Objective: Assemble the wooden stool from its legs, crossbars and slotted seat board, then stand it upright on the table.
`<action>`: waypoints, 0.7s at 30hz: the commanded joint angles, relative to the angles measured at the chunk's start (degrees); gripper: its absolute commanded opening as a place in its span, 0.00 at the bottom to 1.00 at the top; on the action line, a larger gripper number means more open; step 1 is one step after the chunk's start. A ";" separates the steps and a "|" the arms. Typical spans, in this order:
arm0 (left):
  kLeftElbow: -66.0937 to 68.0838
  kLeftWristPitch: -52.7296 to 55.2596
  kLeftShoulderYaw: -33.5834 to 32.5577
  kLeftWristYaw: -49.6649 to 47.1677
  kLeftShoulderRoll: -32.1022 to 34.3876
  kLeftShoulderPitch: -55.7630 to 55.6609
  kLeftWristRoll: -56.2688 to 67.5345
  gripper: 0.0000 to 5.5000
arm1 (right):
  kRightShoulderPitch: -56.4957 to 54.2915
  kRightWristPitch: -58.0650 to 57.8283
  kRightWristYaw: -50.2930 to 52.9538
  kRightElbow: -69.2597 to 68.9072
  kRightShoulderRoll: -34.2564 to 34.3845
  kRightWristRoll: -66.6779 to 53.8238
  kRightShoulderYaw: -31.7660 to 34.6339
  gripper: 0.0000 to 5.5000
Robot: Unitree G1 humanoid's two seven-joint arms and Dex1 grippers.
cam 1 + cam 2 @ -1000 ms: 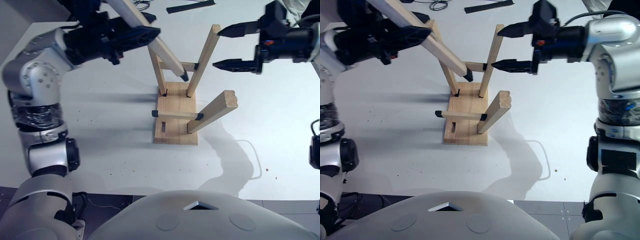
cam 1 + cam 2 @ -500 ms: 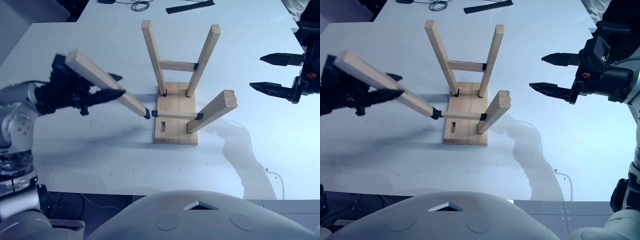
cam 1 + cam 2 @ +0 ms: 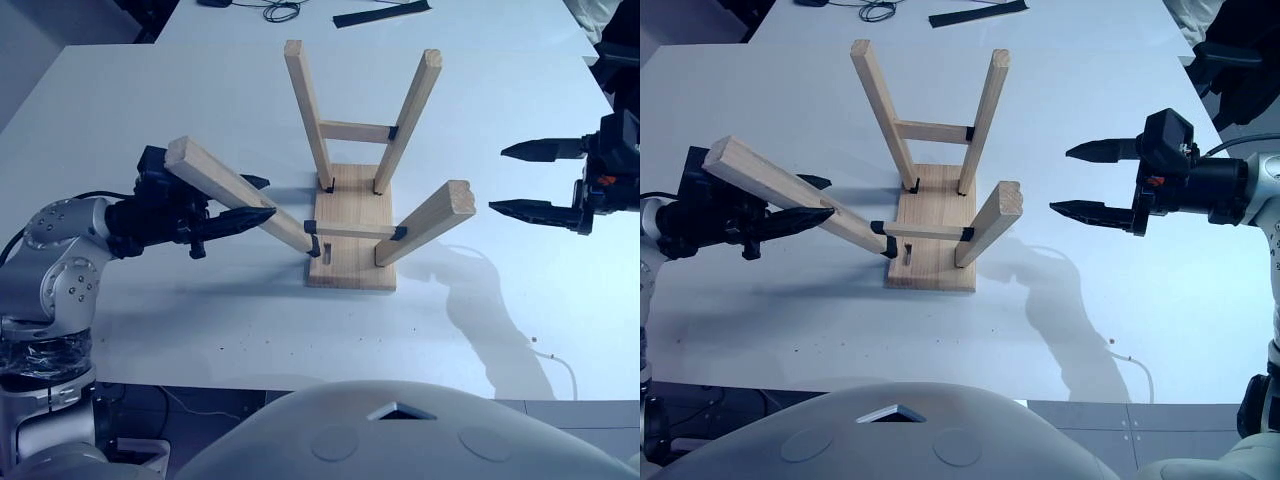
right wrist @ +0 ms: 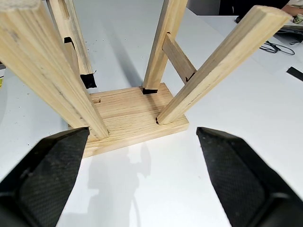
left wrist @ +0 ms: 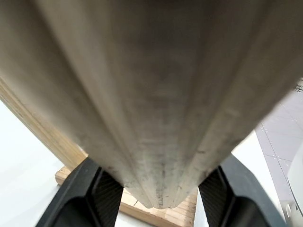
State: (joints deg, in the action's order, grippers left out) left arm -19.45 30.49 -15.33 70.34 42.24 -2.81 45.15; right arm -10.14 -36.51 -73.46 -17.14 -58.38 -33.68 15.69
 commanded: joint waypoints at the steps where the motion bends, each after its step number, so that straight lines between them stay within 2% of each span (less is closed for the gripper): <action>1: -1.93 -1.08 1.95 -1.49 -1.41 0.45 -0.09 0.37 | -2.04 0.57 -0.35 0.56 -0.94 -0.66 -1.22 0.76; 8: 0.16 -5.25 5.65 -1.08 -2.26 1.47 -4.51 0.37 | -4.42 1.15 -1.18 1.44 -1.05 -0.55 -3.72 0.76; 21: 2.08 -9.95 9.61 0.95 -0.77 0.90 -8.39 0.37 | -3.37 1.57 -1.86 0.14 -1.32 -0.50 -4.29 0.76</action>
State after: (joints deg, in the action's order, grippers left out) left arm -18.14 21.16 -7.18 70.35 40.05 -1.41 39.32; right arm -14.11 -35.74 -75.04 -15.95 -58.81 -33.76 11.53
